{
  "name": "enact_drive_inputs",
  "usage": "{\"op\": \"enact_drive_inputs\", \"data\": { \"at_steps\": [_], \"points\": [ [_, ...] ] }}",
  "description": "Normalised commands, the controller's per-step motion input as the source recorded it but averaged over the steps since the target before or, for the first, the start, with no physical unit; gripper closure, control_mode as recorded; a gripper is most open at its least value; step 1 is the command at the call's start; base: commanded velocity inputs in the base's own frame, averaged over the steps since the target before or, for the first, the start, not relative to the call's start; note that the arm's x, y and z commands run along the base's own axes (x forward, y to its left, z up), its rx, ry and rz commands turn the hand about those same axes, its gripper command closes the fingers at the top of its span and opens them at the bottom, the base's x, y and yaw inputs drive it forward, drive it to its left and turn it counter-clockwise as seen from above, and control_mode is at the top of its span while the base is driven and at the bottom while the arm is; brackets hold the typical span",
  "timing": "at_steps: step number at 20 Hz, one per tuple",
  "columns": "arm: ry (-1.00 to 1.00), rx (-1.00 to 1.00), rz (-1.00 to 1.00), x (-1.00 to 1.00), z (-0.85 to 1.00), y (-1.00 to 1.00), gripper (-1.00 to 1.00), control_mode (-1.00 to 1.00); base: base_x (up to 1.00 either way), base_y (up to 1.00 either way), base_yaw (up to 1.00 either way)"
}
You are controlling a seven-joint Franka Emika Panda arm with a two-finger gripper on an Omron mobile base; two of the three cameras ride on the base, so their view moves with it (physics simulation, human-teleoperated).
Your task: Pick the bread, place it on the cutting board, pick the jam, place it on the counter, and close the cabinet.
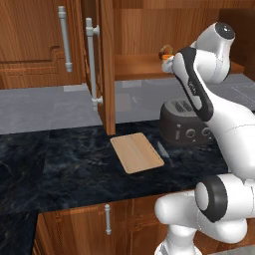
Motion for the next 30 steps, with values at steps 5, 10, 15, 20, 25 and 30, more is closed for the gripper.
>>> {"op": "enact_drive_inputs", "data": {
  "at_steps": [5,10,15,20,25,30],
  "points": [
    [0.0,0.0,0.0,0.31,0.0,0.0,-1.0,-1.0,0.0,0.0,0.0],
    [0.0,0.0,0.0,0.29,0.0,-0.01,-1.0,-1.0,0.0,0.0,0.0],
    [0.0,0.0,0.0,0.28,0.0,-0.05,-1.0,-1.0,0.0,0.0,0.0],
    [0.0,0.0,0.0,0.27,0.0,-0.1,-1.0,-1.0,0.0,0.0,0.0],
    [0.0,0.0,0.0,0.25,0.0,-0.16,-1.0,-1.0,0.0,0.0,0.0],
    [0.0,0.0,0.0,0.27,0.0,-0.1,-1.0,-1.0,0.0,0.0,0.0]
  ]
}}
